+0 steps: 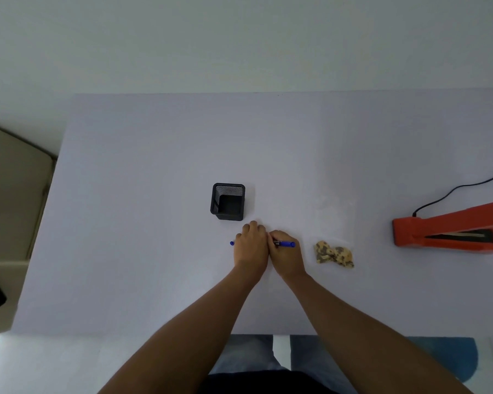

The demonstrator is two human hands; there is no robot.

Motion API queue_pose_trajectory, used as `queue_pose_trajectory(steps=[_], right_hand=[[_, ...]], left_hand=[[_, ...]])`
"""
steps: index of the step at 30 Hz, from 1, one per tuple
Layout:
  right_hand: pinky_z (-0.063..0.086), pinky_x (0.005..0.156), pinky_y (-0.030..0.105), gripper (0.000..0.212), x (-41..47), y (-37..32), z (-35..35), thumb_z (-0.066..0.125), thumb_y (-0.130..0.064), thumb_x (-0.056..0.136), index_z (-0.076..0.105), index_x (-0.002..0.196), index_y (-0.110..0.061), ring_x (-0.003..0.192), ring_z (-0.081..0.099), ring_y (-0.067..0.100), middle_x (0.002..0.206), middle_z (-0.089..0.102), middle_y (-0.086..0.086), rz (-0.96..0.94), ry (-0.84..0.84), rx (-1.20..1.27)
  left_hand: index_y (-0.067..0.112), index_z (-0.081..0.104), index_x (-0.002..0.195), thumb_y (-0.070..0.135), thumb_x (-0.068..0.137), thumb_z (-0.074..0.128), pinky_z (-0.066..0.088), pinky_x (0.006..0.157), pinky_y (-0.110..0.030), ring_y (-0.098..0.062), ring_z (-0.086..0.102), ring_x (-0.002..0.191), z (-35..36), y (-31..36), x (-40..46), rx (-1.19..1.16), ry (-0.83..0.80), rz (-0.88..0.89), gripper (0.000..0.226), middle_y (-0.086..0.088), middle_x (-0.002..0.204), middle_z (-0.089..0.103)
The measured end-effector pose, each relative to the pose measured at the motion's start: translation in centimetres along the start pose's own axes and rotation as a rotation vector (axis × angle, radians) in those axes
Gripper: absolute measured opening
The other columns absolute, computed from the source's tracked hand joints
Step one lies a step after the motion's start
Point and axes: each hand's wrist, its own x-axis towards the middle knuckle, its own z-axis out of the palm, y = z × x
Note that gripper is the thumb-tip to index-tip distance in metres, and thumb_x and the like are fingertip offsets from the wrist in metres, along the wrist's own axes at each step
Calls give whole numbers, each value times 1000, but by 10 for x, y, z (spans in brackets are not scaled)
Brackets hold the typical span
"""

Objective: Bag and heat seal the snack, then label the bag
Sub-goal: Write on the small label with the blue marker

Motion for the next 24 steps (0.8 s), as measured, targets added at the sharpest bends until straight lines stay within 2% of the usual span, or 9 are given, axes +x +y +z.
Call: queue_pose_trajectory(steps=[6, 9, 12, 14, 16, 19, 22, 24], right_hand=[[56, 69, 39, 21, 2, 2, -2, 55, -6, 99, 66, 82, -5, 69, 62, 26, 76, 66, 12, -2, 13, -35], [56, 70, 39, 20, 2, 4, -1, 55, -7, 99, 65, 82, -5, 69, 62, 25, 76, 66, 11, -7, 11, -46], [56, 69, 35, 21, 3, -3, 0, 55, -8, 99, 64, 81, -10, 67, 60, 21, 74, 64, 5, -25, -16, -23], [52, 65, 30, 26, 2, -12, 1, 55, -12, 100, 61, 76, -15, 64, 57, 17, 70, 60, -1, -57, -25, -5], [53, 65, 32, 29, 2, -14, 3, 54, -16, 102, 59, 74, -14, 64, 57, 18, 68, 58, 0, -61, -25, -33], [53, 64, 44, 35, 3, -13, 4, 52, -22, 103, 57, 71, -6, 62, 56, 23, 66, 57, 7, -36, 2, -66], [52, 60, 47, 37, 2, -20, 4, 53, -21, 102, 54, 69, -4, 59, 55, 25, 64, 55, 9, -55, 32, -64], [51, 58, 45, 36, 1, -27, 4, 55, -21, 102, 54, 69, -7, 59, 54, 22, 63, 54, 7, -95, 38, -60]], left_hand=[[9, 58, 112, 10, 95, 55, 52, 87, -35, -23, 56, 104, -2, -1, -1, 10, 7, 12, 17, -10, 114, 57], [10, 59, 111, 12, 95, 56, 50, 91, -36, -24, 57, 105, -1, -1, -1, -9, 12, 27, 17, -10, 114, 58], [10, 64, 104, 13, 91, 60, 47, 97, -38, -25, 58, 110, -4, -7, -6, -58, 94, 84, 13, -9, 111, 64], [11, 66, 104, 17, 88, 67, 49, 96, -39, -26, 59, 112, -3, -18, -14, -66, 179, 122, 17, -9, 112, 65], [13, 64, 114, 24, 87, 69, 50, 92, -39, -26, 58, 114, -2, -33, -23, -73, 223, 68, 29, -9, 120, 63], [16, 55, 130, 35, 92, 63, 50, 93, -38, -26, 56, 114, -5, -55, -32, -83, 171, -92, 43, -9, 128, 57], [15, 50, 135, 36, 97, 57, 53, 90, -35, -25, 61, 106, -5, -66, -29, -234, 95, -223, 44, -9, 125, 58], [12, 55, 129, 31, 99, 56, 54, 86, -34, -27, 65, 100, -4, -70, -24, -317, 54, -269, 36, -9, 117, 62]])
